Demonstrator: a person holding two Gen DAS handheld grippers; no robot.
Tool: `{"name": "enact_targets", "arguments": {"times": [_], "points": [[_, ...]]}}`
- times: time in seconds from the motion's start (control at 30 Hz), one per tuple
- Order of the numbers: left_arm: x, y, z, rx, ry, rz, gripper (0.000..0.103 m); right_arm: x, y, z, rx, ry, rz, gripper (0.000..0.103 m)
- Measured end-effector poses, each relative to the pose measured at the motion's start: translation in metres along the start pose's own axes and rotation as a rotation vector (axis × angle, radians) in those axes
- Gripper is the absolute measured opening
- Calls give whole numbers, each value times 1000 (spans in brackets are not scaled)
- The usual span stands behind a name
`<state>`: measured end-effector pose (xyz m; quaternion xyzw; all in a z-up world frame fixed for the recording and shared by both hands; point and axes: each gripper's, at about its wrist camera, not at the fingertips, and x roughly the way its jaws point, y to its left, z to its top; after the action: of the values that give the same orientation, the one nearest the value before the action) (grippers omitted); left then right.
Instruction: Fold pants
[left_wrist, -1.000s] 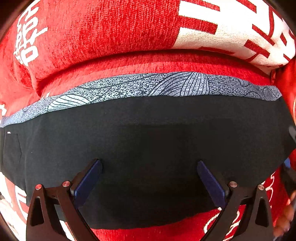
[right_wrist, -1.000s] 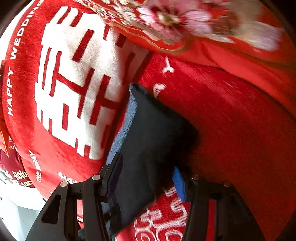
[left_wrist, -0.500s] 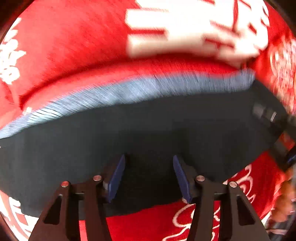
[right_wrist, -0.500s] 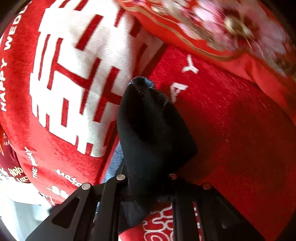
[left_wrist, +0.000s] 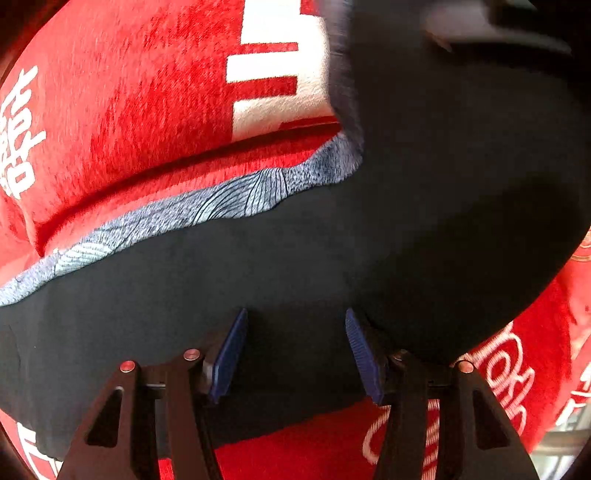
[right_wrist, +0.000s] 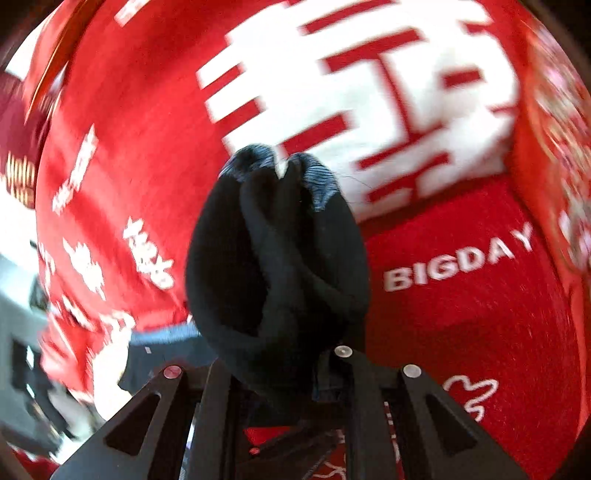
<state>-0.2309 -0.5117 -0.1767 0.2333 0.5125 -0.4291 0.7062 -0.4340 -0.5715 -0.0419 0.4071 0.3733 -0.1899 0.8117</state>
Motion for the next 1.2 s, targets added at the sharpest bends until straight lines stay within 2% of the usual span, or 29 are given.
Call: {"name": "enact_targets", "arguments": {"times": [0.1, 0.17, 0.2, 0.23, 0.27, 0.37, 0.43, 0.53, 0.6, 0.67, 0.7, 0.73, 0.8, 0.9, 0.97, 1.2], "points": [[-22, 33, -6, -55, 45, -28, 56, 13, 40, -5, -96, 24, -22, 14], [-41, 64, -18, -87, 54, -15, 56, 25, 63, -10, -143, 38, -46, 14], [-51, 85, -26, -103, 61, 19, 65, 33, 77, -16, -178, 48, -70, 14], [-59, 105, -33, -124, 65, 49, 84, 41, 88, -20, -206, 57, -89, 14], [-65, 120, -37, -145, 61, 69, 87, 53, 103, -30, -240, 70, -116, 15], [-80, 181, -52, -212, 74, 137, 88, 93, 143, -60, -328, 99, -194, 16], [-84, 221, -60, -258, 83, 198, 88, 115, 156, -80, -368, 123, -245, 16], [-84, 271, -67, -331, 99, 238, 88, 158, 186, -113, -447, 164, -347, 18], [-84, 293, -70, -358, 100, 256, 88, 176, 193, -132, -497, 171, -412, 23], [-84, 308, -71, -364, 101, 271, 88, 193, 207, -148, -591, 163, -514, 27], [-82, 318, -66, -364, 101, 268, 88, 196, 214, -155, -627, 158, -534, 36], [-80, 322, -63, -363, 99, 262, 88, 195, 220, -159, -654, 157, -531, 41], [-70, 328, -50, -354, 96, 248, 88, 186, 228, -164, -679, 169, -468, 60], [-71, 313, -42, -334, 93, 200, 88, 163, 230, -169, -663, 196, -369, 62], [-82, 296, -32, -311, 82, 139, 88, 143, 219, -163, -590, 204, -323, 62], [-87, 245, 3, -197, 79, -141, 87, 98, 147, -128, -295, 212, -323, 63]]}}
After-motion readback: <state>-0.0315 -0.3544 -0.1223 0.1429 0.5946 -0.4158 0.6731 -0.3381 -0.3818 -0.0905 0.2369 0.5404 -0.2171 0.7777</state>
